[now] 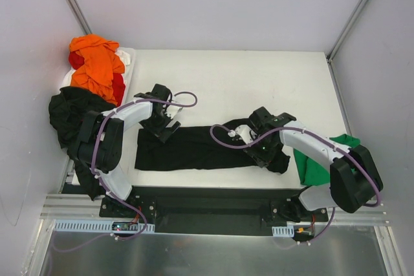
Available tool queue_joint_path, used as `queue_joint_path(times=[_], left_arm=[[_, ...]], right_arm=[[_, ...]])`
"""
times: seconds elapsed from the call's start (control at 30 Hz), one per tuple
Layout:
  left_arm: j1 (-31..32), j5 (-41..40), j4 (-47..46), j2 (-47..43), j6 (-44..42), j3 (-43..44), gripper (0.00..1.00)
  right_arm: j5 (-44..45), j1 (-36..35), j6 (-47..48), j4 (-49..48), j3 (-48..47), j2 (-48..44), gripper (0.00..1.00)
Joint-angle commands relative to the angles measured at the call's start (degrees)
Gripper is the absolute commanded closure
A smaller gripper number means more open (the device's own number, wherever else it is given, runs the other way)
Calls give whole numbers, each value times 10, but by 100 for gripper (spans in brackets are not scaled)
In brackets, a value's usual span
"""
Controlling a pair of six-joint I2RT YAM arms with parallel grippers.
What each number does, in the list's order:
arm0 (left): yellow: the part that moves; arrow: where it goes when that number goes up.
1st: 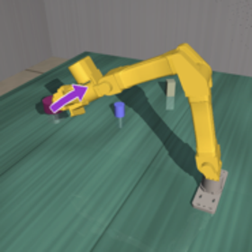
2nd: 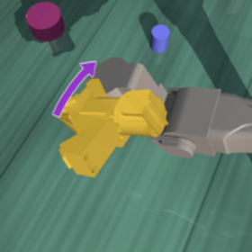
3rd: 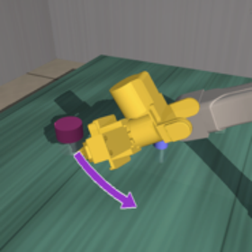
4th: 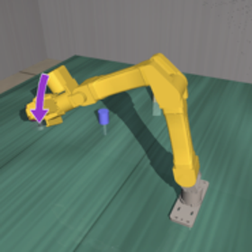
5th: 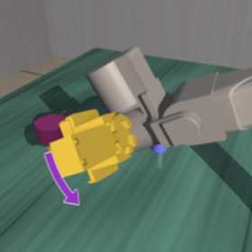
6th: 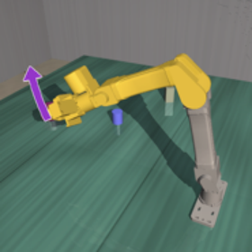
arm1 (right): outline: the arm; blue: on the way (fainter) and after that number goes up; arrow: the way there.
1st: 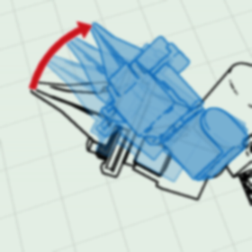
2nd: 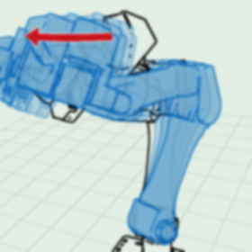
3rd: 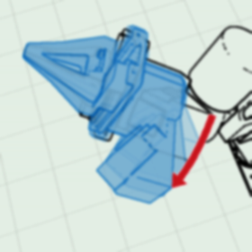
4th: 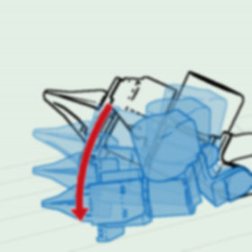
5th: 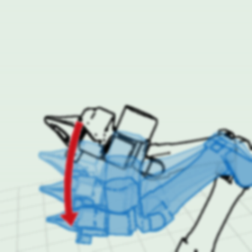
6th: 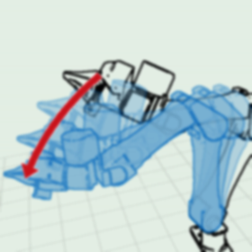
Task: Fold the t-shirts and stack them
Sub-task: Fold the other side of the tshirt into a rectangle
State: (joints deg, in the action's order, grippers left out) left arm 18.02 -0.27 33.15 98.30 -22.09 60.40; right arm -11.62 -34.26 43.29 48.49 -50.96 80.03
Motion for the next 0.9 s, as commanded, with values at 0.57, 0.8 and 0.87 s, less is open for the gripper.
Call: queue_joint_path(times=[0.57,0.8,0.87], left_arm=[[3,-32,1,-67,-18,6,8],[3,-36,0,-99,-19,12,5],[3,-39,-1,-96,-20,17,5]], right_arm=[[63,-15,-35,-1,-78,-38,24],[113,-14,-28,-24,-120,-15,21],[140,-12,-21,-45,-114,-3,20]])
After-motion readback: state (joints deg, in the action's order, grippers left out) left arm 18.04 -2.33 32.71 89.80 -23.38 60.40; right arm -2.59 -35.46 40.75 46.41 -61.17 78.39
